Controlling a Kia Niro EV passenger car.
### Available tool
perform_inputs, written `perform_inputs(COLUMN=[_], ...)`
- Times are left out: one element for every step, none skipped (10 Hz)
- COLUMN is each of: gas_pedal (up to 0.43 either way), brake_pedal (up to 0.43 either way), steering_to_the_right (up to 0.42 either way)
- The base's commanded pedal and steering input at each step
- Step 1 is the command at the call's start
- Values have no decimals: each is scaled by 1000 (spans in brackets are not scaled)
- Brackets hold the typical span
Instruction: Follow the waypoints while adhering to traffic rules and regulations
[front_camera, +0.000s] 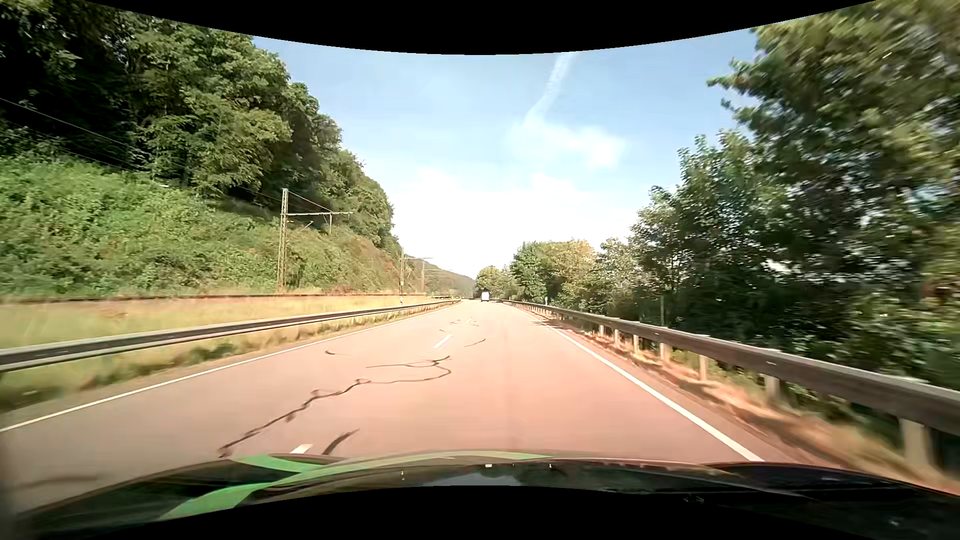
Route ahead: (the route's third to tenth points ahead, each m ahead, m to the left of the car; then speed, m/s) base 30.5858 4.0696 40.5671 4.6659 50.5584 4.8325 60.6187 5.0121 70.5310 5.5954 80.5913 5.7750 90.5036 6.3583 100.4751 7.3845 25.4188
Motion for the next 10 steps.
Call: perform_inputs(gas_pedal=[280,287,287,287,268,248,228,220,220,220], brake_pedal=[0,0,0,0,0,0,0,0,0,0], steering_to_the_right=[-6,-6,-6,-6,-6,-6,-6,-5,-6,-6])
